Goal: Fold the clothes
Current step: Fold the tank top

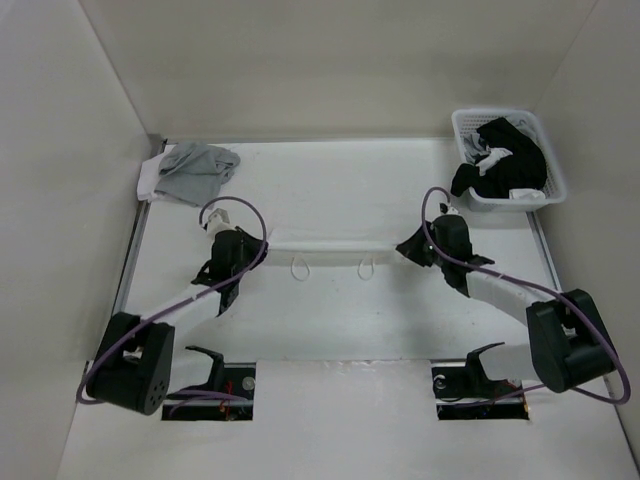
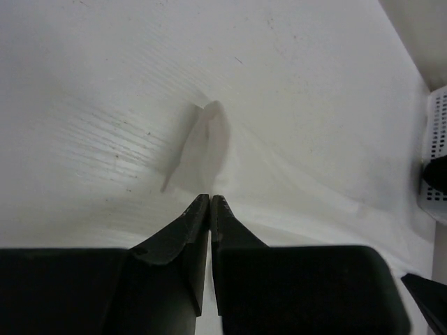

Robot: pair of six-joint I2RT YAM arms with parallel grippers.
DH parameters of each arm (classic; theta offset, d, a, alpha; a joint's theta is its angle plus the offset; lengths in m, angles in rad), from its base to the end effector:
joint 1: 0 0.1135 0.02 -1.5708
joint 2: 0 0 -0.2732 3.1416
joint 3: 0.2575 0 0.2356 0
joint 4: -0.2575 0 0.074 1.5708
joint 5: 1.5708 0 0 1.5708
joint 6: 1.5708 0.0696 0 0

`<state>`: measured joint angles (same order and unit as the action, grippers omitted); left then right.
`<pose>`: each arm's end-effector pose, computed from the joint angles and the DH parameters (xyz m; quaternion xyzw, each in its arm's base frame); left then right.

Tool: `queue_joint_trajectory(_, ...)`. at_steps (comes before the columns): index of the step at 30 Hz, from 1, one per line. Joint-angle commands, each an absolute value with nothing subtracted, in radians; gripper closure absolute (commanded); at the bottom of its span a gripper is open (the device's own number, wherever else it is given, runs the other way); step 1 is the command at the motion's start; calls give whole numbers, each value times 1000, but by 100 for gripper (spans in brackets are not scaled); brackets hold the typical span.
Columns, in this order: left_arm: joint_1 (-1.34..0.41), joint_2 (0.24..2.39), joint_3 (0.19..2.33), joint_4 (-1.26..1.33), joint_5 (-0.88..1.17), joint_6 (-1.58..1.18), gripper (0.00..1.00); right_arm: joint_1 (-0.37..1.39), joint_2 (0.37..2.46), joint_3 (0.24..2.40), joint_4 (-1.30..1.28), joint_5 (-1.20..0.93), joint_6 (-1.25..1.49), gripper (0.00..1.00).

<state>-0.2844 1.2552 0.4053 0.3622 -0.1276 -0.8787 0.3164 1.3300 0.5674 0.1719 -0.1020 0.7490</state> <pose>0.2492 -0.0636 0.1746 -0.2818 0.8081 -0.2369 0.4599 0.2639 0.0939 0.1850 0.1657 0.8658 0.2775 0.3821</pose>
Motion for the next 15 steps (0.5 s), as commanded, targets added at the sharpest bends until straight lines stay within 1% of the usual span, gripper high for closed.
queue_joint_trajectory(1,-307,1158,339,403,-147,-877,96,344,1284,511,218,-57,776,95)
queue_joint_trajectory(5,-321,1183,290,402,-155,-874,93,409,1308,451,219,-20,825,92)
queue_joint_trajectory(7,-312,1209,282,408,-149,-884,89,423,1325,439,221,-21,834,89)
queue_joint_trajectory(8,-309,1212,282,400,-147,-885,85,429,1316,433,216,-20,836,84)
queue_joint_trajectory(10,-303,1187,279,388,-146,-887,75,435,1258,420,198,-12,841,67)
queue_joint_trajectory(11,-300,1158,278,373,-146,-887,73,435,1223,419,181,-8,839,61)
queue_joint_trajectory(13,-301,1083,285,330,-155,-877,72,435,1165,429,146,11,821,54)
queue_joint_trajectory(15,-317,1031,311,286,-173,-871,71,435,1154,451,134,18,796,51)
